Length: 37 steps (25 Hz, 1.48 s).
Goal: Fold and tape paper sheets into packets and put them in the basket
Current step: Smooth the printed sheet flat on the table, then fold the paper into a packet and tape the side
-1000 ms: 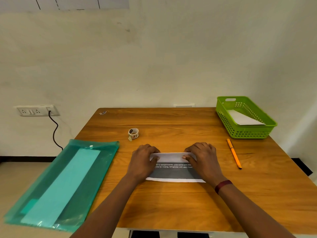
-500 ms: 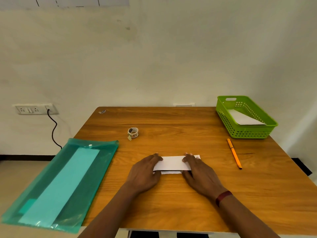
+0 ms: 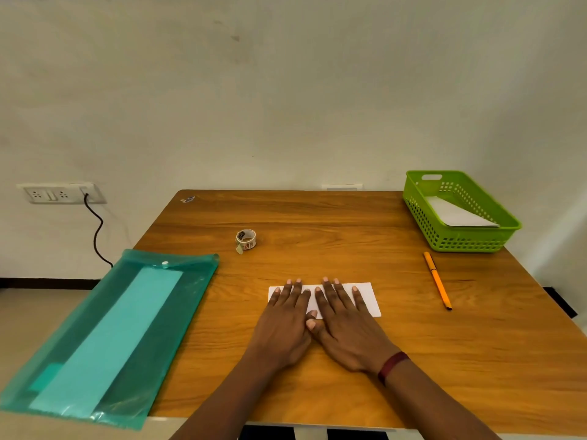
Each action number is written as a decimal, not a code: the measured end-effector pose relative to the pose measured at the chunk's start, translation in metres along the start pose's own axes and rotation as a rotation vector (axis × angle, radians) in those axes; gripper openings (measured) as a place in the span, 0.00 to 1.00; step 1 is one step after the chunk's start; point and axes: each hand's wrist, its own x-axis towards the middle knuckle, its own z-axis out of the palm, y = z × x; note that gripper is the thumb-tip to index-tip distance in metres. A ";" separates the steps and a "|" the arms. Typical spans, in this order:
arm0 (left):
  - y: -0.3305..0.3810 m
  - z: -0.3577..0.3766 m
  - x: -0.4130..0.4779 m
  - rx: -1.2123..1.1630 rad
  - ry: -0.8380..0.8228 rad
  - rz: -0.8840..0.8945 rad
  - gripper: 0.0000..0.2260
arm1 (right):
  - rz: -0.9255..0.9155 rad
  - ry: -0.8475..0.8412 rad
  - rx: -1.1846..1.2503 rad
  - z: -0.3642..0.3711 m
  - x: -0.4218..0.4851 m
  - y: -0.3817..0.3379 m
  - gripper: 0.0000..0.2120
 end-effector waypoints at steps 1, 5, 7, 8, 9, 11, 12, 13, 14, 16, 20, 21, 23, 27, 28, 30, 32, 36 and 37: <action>-0.001 0.002 0.000 0.001 -0.007 -0.012 0.28 | 0.001 0.002 -0.002 0.001 0.000 0.000 0.42; -0.005 0.007 0.000 0.024 -0.017 -0.103 0.33 | 0.039 0.005 0.010 0.001 -0.001 0.003 0.37; -0.006 0.008 0.001 0.001 -0.023 -0.152 0.33 | 0.078 0.023 0.023 0.001 -0.003 0.004 0.37; -0.007 0.009 0.002 -0.008 -0.026 -0.172 0.34 | 0.098 0.032 0.024 0.001 -0.004 0.006 0.38; -0.010 0.010 0.001 -0.013 -0.028 -0.190 0.34 | 0.117 0.039 0.018 0.001 -0.005 0.009 0.39; -0.017 0.009 0.000 -0.024 -0.024 -0.223 0.36 | 0.157 0.044 -0.008 0.002 -0.007 0.015 0.40; -0.020 0.008 -0.001 -0.029 -0.027 -0.237 0.37 | 0.173 0.040 -0.023 0.002 -0.007 0.017 0.40; -0.022 0.007 -0.001 -0.031 -0.034 -0.245 0.37 | 0.186 0.037 -0.033 0.002 -0.007 0.018 0.40; -0.023 0.007 -0.002 -0.031 -0.037 -0.251 0.37 | 0.193 0.038 -0.040 0.003 -0.007 0.018 0.40; -0.022 0.007 -0.003 -0.026 -0.032 -0.258 0.37 | 0.196 0.045 -0.043 0.004 -0.008 0.017 0.40; -0.019 0.007 -0.005 -0.025 -0.011 -0.257 0.37 | 0.192 0.053 -0.053 0.004 -0.009 0.017 0.39; -0.019 0.007 -0.006 -0.026 -0.003 -0.261 0.37 | 0.193 0.055 -0.055 0.005 -0.009 0.017 0.39; -0.018 0.007 -0.008 -0.036 0.012 -0.270 0.37 | 0.197 0.056 -0.053 0.006 -0.010 0.017 0.39; -0.019 0.004 -0.009 -0.104 0.017 -0.281 0.36 | 0.196 0.059 -0.057 0.004 -0.012 0.016 0.40; -0.021 0.001 -0.008 -0.137 0.018 -0.280 0.36 | 0.192 0.058 -0.056 0.002 -0.012 0.015 0.39; -0.029 -0.007 -0.011 -0.201 0.028 -0.273 0.35 | 0.165 0.066 -0.025 -0.003 -0.011 0.011 0.38; -0.044 -0.018 -0.016 -0.225 0.068 -0.268 0.34 | 0.111 0.098 0.032 -0.010 -0.006 0.000 0.35; -0.088 -0.042 -0.035 -0.229 0.153 -0.329 0.34 | -0.034 0.080 0.105 -0.023 0.021 -0.040 0.36; -0.099 -0.047 -0.041 -0.229 0.164 -0.349 0.34 | -0.070 0.068 0.099 -0.025 0.030 -0.051 0.37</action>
